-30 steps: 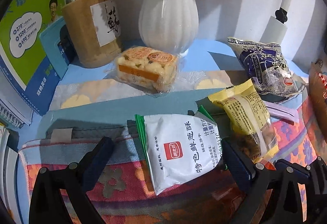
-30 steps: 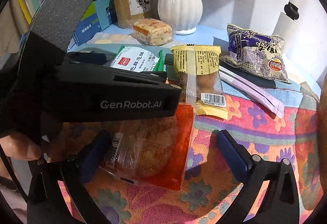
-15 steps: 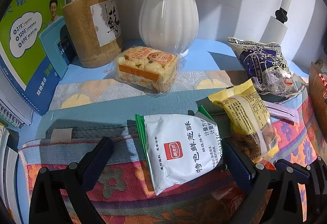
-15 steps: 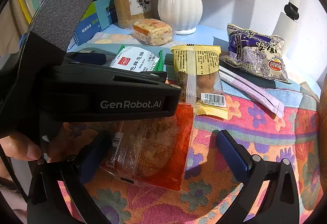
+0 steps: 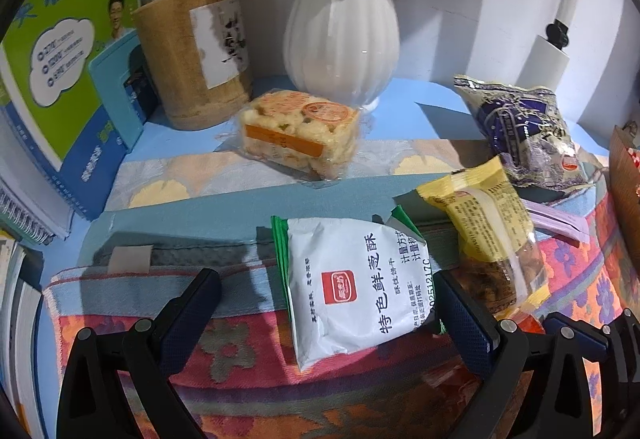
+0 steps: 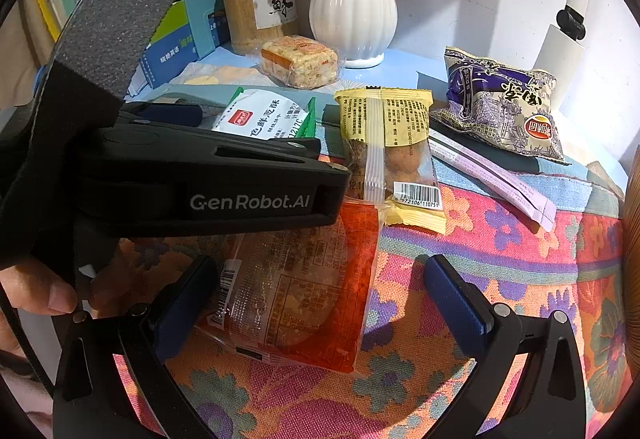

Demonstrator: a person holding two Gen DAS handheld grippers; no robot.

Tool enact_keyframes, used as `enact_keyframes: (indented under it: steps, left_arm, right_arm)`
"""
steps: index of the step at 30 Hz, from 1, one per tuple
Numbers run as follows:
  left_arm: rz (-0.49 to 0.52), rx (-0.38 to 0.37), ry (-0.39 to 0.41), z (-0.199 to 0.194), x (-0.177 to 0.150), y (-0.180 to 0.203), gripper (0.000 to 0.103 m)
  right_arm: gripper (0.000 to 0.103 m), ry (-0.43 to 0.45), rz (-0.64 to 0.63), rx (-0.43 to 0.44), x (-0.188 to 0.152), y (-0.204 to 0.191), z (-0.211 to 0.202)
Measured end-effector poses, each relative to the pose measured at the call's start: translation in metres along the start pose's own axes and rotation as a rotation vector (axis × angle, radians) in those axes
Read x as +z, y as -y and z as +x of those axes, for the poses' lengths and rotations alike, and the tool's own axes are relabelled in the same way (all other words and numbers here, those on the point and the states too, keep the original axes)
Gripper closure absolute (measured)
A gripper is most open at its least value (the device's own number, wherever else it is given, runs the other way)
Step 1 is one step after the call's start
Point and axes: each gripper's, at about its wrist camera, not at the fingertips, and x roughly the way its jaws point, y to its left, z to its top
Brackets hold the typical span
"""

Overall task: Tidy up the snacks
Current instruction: 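Position the left tool around the white pack while the right tool aligns on the red cake pack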

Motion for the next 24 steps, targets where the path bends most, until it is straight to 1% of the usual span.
enact_keyframes:
  steps: [2, 5, 7, 9, 12, 14, 17, 20, 24]
  left_arm:
    - [-0.028, 0.023, 0.000, -0.002, -0.001, -0.008, 0.000]
    - [-0.065, 0.017, -0.001, -0.002, -0.001, -0.017, 0.000]
    - [-0.082, 0.041, 0.001, -0.002, -0.001, -0.021, 0.000]
    - [-0.100, 0.043, 0.002, -0.002, -0.001, -0.025, 0.000]
    - [-0.132, 0.053, 0.004, -0.003, -0.001, -0.032, 0.000]
    - [-0.150, 0.052, 0.006, -0.004, -0.002, -0.036, 0.000]
    - [-0.145, 0.069, 0.002, -0.001, -0.002, -0.035, 0.000]
    - [-0.125, 0.093, -0.003, 0.001, -0.001, -0.029, 0.000]
    - [-0.127, 0.094, -0.003, 0.002, 0.000, -0.029, 0.000]
  right_arm:
    - [0.000, 0.000, 0.001, 0.004, 0.000, 0.001, -0.001]
    - [0.000, 0.001, 0.013, -0.001, -0.003, 0.001, -0.004]
    - [0.000, 0.001, 0.019, -0.018, -0.007, 0.002, -0.009]
    - [0.000, 0.000, 0.029, -0.023, -0.009, 0.004, -0.011]
    - [0.000, -0.003, 0.047, -0.019, -0.013, 0.012, -0.015]
    - [0.000, 0.009, 0.072, 0.010, -0.015, 0.020, -0.019]
    - [0.000, 0.025, 0.102, 0.049, -0.017, 0.025, -0.022]
    - [0.000, 0.022, 0.090, 0.037, -0.016, 0.021, -0.022]
    - [0.000, 0.015, 0.064, 0.008, -0.012, 0.014, -0.017]
